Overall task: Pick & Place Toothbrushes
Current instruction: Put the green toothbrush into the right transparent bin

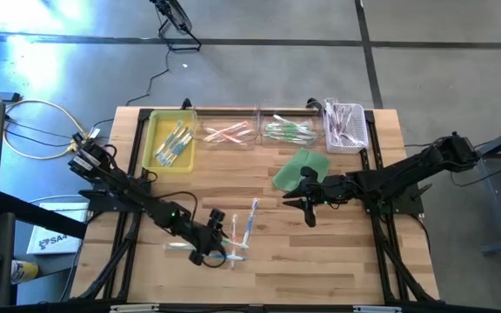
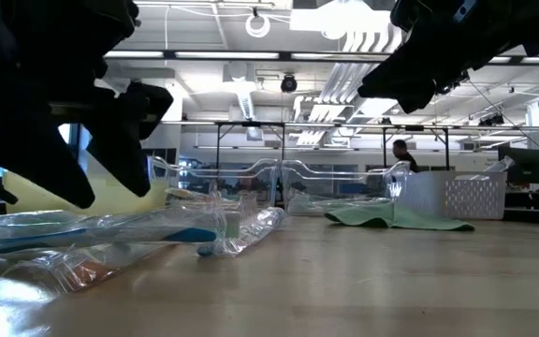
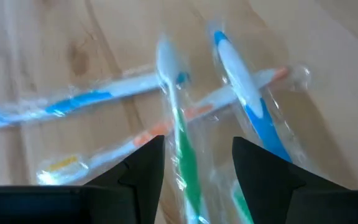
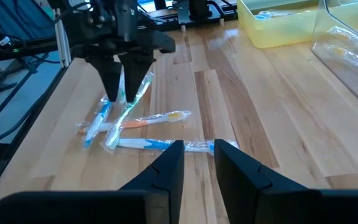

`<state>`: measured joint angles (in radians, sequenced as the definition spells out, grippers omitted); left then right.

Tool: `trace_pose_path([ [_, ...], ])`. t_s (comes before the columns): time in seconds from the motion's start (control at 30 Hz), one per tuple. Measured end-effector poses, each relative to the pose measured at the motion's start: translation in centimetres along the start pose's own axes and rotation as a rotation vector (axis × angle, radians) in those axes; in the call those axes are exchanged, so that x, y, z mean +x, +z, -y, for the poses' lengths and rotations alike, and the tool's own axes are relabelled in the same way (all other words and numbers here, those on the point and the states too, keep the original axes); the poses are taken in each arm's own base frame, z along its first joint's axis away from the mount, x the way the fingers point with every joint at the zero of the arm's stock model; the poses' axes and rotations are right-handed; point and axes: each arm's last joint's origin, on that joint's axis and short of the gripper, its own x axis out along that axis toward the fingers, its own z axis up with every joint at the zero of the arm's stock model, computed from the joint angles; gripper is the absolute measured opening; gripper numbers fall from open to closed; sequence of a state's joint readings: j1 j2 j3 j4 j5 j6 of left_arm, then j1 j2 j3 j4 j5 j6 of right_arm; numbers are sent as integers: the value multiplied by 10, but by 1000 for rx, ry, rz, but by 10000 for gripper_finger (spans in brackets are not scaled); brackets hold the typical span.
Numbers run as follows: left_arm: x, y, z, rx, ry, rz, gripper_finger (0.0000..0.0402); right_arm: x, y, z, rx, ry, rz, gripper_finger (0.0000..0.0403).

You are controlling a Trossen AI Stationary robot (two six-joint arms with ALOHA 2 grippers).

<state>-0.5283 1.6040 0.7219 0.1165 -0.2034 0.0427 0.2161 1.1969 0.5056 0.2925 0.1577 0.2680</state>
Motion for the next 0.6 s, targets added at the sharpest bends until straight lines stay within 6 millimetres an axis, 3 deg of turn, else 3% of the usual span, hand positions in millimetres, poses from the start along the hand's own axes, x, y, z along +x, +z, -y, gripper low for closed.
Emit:
trace_pose_path([
  [0.47, 15, -9, -14, -67, -25, -43, 182, 0, 0, 0, 0, 0, 1, 81],
  [0.6, 15, -9, -14, -67, -24, -43, 162, 0, 0, 0, 0, 0, 1, 81],
])
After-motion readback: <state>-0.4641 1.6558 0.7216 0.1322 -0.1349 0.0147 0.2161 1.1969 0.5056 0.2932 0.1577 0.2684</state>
